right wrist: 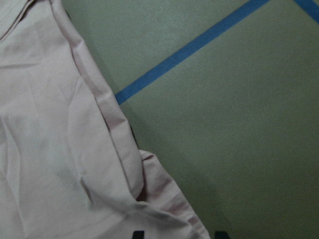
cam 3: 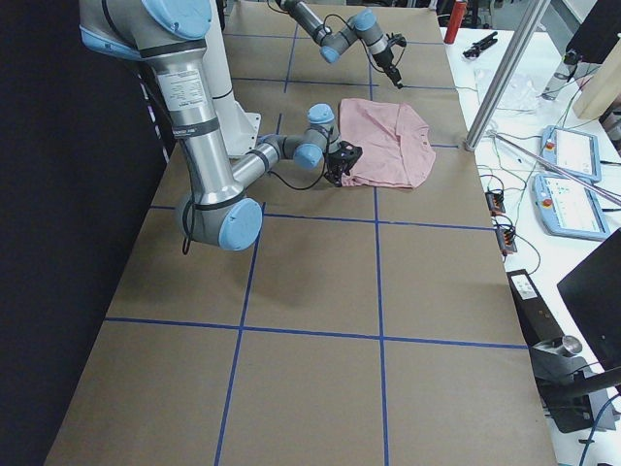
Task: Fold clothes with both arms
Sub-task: 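Grasp the folded shirt's near corner with the right gripper, then drag the shirt corner toward the robot with the right gripper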
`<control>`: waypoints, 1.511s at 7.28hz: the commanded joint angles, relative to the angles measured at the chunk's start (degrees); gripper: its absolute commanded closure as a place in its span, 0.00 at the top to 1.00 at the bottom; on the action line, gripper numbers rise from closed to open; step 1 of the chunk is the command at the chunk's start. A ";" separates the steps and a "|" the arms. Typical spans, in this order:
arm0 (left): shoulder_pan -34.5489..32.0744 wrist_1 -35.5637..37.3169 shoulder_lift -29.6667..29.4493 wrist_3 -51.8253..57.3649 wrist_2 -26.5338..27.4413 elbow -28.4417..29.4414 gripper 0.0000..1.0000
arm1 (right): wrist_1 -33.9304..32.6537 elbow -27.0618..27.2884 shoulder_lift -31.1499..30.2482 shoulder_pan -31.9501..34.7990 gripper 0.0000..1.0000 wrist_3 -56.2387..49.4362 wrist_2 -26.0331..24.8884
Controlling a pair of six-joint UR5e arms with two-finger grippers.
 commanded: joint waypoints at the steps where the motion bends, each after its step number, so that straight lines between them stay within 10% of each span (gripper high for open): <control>1: 0.04 -0.06 1.23 0.09 0.00 -0.56 0.50 | -0.04 0.46 -0.02 0.04 0.00 -0.21 -0.32; 4: 0.04 -0.06 1.24 0.09 0.00 -0.73 0.50 | -0.04 6.04 -2.55 0.30 0.00 -0.21 0.12; 6: 0.04 -0.06 1.32 0.00 -0.35 -3.18 0.50 | -0.83 24.46 -15.07 -8.44 0.00 0.48 0.74; 10: 0.74 0.03 1.32 -4.39 -11.06 -13.43 0.52 | -0.57 36.85 -26.55 -30.76 0.00 11.37 5.65; 11: 1.43 1.25 1.67 -6.74 -13.08 -16.35 0.89 | -0.57 36.94 -26.48 -34.12 0.73 12.87 6.01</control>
